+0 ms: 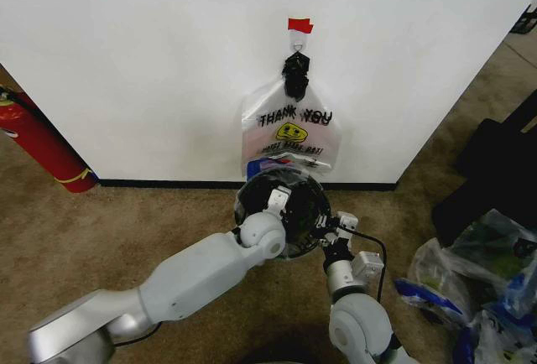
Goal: Pick up the garbage bag from the wall and place it over the trash bin.
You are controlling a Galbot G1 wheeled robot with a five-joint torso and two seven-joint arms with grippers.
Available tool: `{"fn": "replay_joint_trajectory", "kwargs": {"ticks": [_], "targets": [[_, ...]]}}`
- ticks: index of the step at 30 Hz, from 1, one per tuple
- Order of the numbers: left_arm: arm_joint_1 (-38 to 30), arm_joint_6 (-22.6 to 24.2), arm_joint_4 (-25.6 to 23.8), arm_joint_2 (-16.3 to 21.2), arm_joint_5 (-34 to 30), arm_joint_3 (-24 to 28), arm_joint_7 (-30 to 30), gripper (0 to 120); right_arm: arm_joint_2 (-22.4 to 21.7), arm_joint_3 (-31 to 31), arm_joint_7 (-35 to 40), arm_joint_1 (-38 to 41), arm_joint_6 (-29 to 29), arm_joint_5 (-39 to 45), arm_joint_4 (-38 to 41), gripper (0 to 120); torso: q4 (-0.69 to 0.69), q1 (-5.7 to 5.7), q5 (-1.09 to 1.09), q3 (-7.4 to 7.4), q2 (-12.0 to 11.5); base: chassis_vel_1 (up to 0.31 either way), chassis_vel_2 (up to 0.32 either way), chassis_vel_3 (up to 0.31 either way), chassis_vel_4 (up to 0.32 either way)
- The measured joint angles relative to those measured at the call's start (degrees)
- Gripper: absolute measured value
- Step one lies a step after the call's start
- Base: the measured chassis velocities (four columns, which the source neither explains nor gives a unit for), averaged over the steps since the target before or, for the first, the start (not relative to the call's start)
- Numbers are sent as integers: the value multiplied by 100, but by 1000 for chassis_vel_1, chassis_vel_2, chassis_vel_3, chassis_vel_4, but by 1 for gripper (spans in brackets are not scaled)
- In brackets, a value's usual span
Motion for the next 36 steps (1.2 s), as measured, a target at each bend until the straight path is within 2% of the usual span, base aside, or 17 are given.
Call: {"fn": "replay_joint_trajectory", "kwargs": {"ticks": [1, 3, 5, 6, 7, 8, 11, 15, 21, 23, 25, 27, 30, 34, 36], "targets": [[36, -28, -248, 138, -28, -5, 54, 0, 0, 11, 27, 50, -20, 42, -32, 0, -1, 0, -1, 0, 0, 0, 0, 0, 0], [46, -34, -317, 179, -34, -6, 71, 0, 0, 14, 34, 64, -24, 53, -46, 0, -1, 0, -1, 0, 0, 0, 0, 0, 0], [108, -66, -716, 420, -52, -13, 132, 0, -4, 36, 78, 149, -49, 133, -107, 0, -1, 0, 0, 0, 0, 0, 0, 0, 0], [213, -107, -1266, 737, -56, -82, 181, 0, -9, 67, 154, 261, -98, 260, -174, 0, 0, 0, -1, 0, 0, 0, 0, 0, 0], [277, -153, -1490, 863, -56, -137, 221, 0, -10, 74, 180, 301, -119, 313, -194, 0, 0, 0, -1, 0, 0, 0, 0, 0, 0], [277, -153, -1490, 863, -56, -137, 221, 0, -10, 74, 180, 301, -119, 313, -194, 0, 0, 0, -1, 0, 0, 0, 0, 0, 0], [454, -295, -1978, 1111, -45, -312, 328, 0, -3, 79, 230, 374, -157, 413, -258, 0, 0, 0, -1, 0, 1, 0, 0, 0, 0], [602, -478, -2284, 1216, 104, -479, 412, 0, 43, 76, 278, 418, -186, 476, -314, 0, -1, 0, 0, 0, 1, 0, 0, 0, 0], [735, -719, -2352, 1096, 533, -582, 381, 0, 98, 97, 324, 415, -190, 521, -324, 0, -1, 0, 0, 0, 1, 0, 0, 0, 0], [751, -851, -2253, 1005, 741, -553, 396, 0, 118, 97, 336, 411, -190, 527, -319, 0, -2, 0, 0, 0, 1, 0, 0, 0, 0], [737, -1170, -1948, 742, 995, -477, 281, 0, 163, 91, 354, 412, -189, 529, -248, 0, -1, 0, 0, 0, 1, 0, 0, 0, 0], [713, -1443, -1751, 589, 1004, -446, 204, 0, 157, 111, 364, 382, -189, 534, -218, 0, -1, 0, 1, 0, 1, 0, 0, 0, 0], [701, -1578, -1635, 476, 949, -429, 156, 0, 149, 118, 365, 350, -186, 544, -192, 0, -1, 0, 0, 0, 1, 0, 0, 0, 0], [602, -1662, -1374, 184, 810, -392, 39, 0, 199, 86, 355, 319, -177, 523, -178, 0, -1, 0, 1, 0, 1, 0, 0, 0, 0], [602, -1662, -1374, 184, 810, -392, 39, 0, 199, 86, 355, 319, -177, 523, -178, 0, -1, 0, 1, 0, 1, 0, 0, 0, 0]]}}
